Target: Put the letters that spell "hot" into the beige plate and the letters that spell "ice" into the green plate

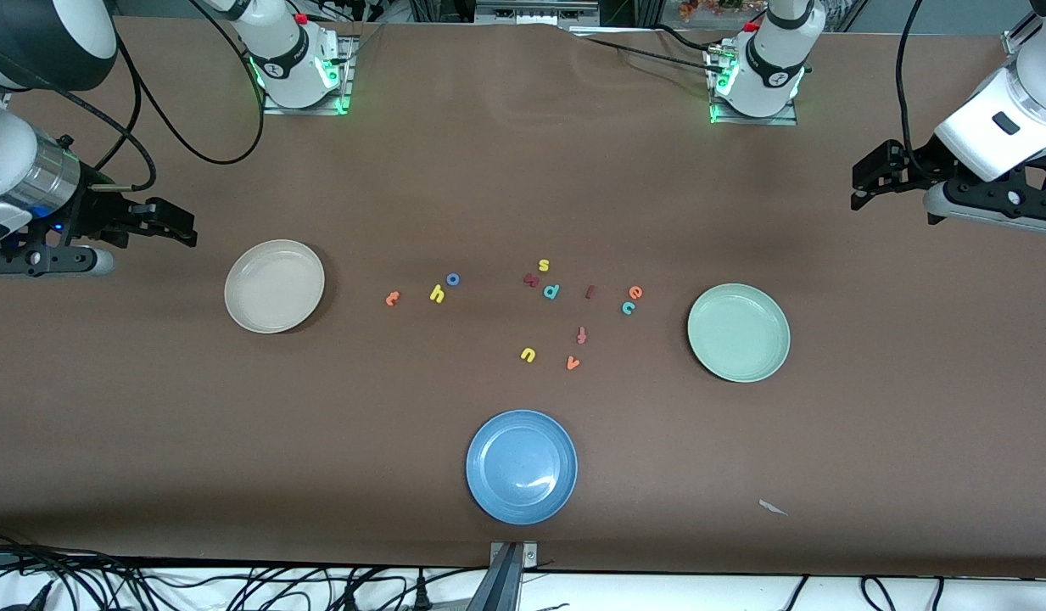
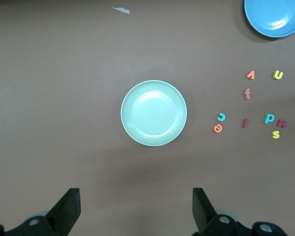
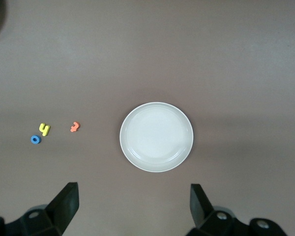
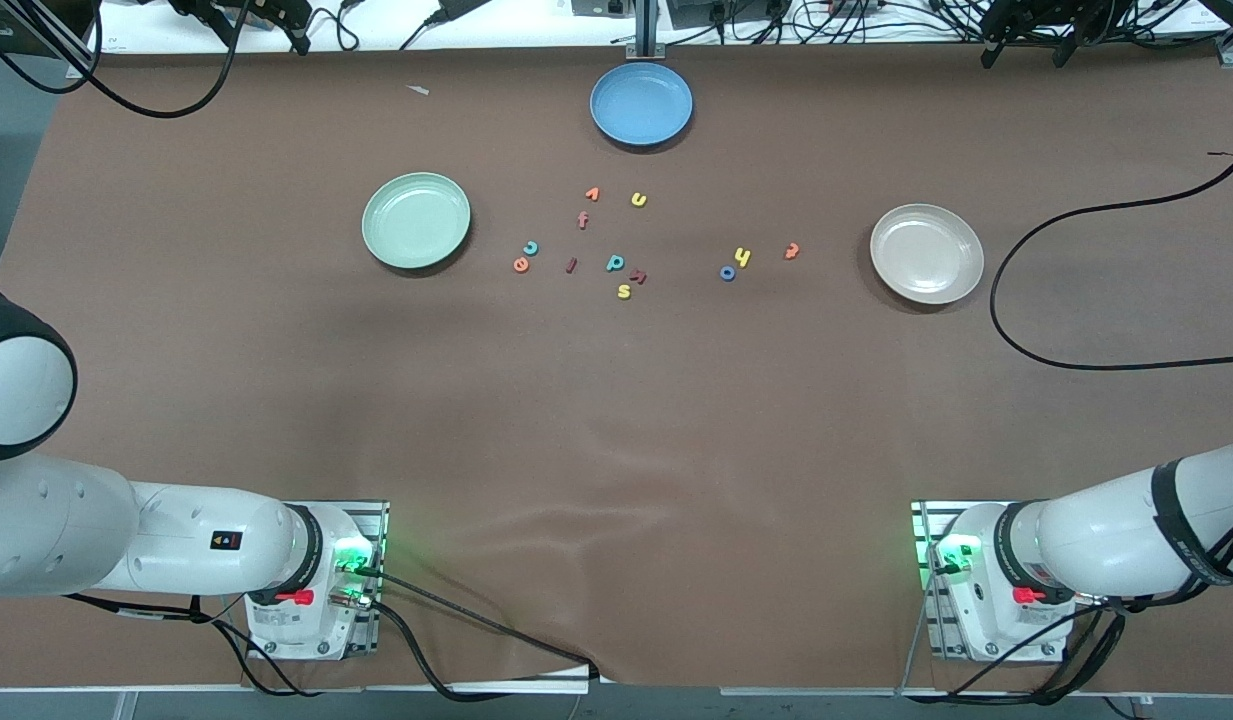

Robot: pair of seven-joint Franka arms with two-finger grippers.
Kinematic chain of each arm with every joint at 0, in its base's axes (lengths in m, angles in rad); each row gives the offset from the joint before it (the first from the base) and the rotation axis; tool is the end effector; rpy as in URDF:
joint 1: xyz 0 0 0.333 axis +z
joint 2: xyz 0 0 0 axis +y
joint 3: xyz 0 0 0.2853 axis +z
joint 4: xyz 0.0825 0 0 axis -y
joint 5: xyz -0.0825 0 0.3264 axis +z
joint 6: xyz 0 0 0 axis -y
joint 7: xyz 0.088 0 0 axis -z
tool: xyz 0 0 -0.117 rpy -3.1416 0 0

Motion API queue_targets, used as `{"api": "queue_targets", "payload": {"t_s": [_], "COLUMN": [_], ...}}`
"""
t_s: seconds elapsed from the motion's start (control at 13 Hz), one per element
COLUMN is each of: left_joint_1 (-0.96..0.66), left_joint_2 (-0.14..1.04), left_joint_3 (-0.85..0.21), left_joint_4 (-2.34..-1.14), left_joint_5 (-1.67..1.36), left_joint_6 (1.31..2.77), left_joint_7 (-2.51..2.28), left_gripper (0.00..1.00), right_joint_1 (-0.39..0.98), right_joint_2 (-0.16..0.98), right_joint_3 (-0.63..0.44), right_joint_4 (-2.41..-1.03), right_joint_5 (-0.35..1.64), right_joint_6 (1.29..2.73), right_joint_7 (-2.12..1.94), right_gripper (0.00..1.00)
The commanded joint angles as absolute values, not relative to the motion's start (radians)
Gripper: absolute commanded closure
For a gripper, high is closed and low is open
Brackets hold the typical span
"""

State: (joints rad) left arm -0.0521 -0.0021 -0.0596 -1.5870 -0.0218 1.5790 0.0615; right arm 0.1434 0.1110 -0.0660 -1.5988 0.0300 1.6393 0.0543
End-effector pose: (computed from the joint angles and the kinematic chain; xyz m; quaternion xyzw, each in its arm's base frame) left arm 0.4934 -0.0579 0.5789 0.9962 -0.0864 -0.0032 0.0108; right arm 0.5258 0.0457 0.5211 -0.9993 -0.0101 0.0358 0.0089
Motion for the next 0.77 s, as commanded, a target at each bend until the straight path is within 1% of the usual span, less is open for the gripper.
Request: {"api": "queue_targets", "payload": {"t_s": [0.0,0.69], "left_joint_1": [-0.048,-0.048], "left_joint_2": [0.015,0.015], "left_joint_3": [-0.064,-0.066], "left_joint_4": [-1.551,-1.552], "left_joint_5": [0.003,0.003], "left_joint_6": [1.562,1.56], "left_joint_7": [0.078,0.078], "left_gripper": [0.0,0.0], "right_joint_1": [0.137,0.133], "right_joint_2": [0.104,0.106], "right_joint_3": [-0.064,-0.064], "right_joint_4": [-1.6,-1.594], "right_joint_5": [0.045,0.04], "right_joint_6": [1.64,1.637], "right_joint_7": [0.043,0.037], "right_gripper": [0.0,0.0]}}
